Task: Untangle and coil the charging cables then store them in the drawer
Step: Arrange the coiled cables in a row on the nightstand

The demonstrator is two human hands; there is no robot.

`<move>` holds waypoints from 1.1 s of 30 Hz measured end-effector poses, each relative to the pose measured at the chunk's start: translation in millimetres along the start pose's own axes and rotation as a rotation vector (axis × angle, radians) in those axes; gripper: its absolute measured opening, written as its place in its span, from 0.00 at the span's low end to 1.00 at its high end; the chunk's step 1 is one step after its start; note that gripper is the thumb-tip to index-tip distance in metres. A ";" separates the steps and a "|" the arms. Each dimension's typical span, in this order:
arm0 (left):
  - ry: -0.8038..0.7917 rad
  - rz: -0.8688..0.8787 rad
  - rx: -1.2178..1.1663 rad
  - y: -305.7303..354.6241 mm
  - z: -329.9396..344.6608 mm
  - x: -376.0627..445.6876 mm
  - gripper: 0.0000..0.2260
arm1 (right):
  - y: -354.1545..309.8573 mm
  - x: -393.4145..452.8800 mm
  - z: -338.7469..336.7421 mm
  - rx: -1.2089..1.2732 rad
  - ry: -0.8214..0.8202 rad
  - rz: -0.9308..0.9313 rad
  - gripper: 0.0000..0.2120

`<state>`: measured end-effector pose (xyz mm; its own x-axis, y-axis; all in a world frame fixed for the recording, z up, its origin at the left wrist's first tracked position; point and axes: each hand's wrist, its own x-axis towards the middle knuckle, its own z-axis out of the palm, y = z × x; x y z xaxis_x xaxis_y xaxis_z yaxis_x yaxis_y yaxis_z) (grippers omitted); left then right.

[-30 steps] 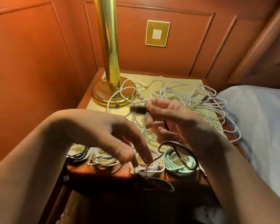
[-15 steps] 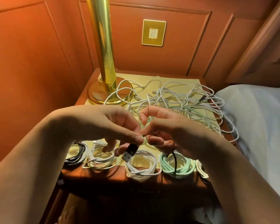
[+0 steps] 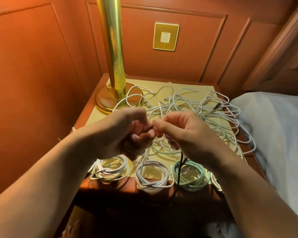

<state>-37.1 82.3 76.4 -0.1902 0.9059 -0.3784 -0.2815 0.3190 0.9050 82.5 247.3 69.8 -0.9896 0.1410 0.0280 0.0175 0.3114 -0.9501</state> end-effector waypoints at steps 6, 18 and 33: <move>-0.328 0.160 -0.453 -15.3 0.1 -1.2 0.20 | -1.8 5.3 7.6 0.108 0.020 0.032 0.20; 0.269 0.629 -0.858 -2.2 10.7 -6.7 0.22 | -24.5 0.9 44.2 0.151 -0.189 0.356 0.24; 0.376 0.674 0.224 -18.2 -5.0 -8.7 0.18 | -22.8 -13.4 29.0 -0.636 0.338 -0.468 0.14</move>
<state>-35.1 67.3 62.3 -0.5675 0.7816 0.2589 0.1943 -0.1785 0.9646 91.2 211.1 82.1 -0.8208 0.1079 0.5609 -0.2054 0.8606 -0.4661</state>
